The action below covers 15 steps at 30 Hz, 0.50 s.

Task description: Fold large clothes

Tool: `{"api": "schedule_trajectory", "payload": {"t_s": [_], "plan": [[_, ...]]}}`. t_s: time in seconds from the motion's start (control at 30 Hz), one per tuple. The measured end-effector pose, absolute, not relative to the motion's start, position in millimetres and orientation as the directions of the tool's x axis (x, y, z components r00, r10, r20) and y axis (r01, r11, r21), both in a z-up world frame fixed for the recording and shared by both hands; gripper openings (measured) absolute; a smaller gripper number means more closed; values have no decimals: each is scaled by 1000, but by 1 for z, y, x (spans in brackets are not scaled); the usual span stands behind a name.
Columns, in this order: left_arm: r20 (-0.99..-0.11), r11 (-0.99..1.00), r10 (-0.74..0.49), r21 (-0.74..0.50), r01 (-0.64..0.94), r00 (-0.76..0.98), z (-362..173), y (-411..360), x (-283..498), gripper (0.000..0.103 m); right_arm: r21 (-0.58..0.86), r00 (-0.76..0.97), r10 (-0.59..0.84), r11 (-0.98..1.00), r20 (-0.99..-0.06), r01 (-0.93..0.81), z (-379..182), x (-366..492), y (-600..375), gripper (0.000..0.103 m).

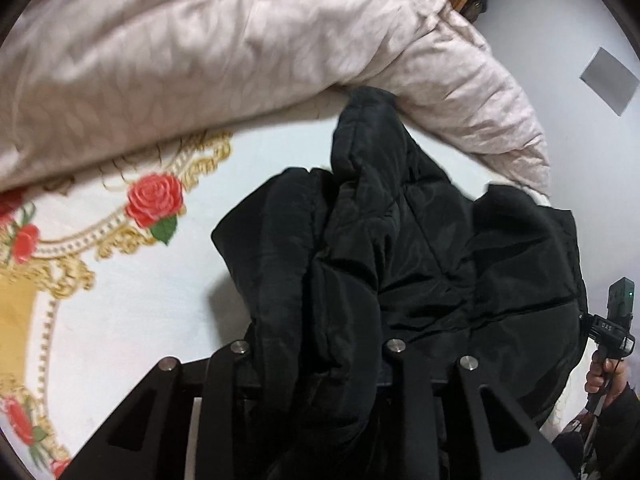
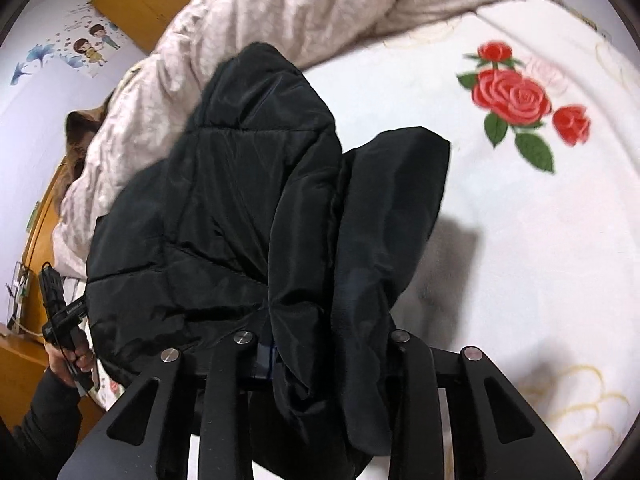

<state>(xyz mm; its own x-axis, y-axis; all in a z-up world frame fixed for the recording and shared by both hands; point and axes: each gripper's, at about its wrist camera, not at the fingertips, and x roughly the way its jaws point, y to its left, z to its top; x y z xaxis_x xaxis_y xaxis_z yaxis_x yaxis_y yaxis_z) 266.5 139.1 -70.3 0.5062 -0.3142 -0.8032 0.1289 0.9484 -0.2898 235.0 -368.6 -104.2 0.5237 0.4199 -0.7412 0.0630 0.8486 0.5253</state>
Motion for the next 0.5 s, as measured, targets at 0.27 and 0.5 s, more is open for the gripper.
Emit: {"api": "schedule_trajectory", "payload": {"t_s": [0.27, 0.5], "plan": [[-783, 950, -310, -278, 142, 540, -24, 149, 216, 30, 548, 541, 448, 836, -711, 27, -68, 183, -363, 28], [-781, 966, -253, -235, 106, 571, -8, 192, 204, 30, 584, 542, 500, 811, -676, -21, -57, 170, -325, 28]]}}
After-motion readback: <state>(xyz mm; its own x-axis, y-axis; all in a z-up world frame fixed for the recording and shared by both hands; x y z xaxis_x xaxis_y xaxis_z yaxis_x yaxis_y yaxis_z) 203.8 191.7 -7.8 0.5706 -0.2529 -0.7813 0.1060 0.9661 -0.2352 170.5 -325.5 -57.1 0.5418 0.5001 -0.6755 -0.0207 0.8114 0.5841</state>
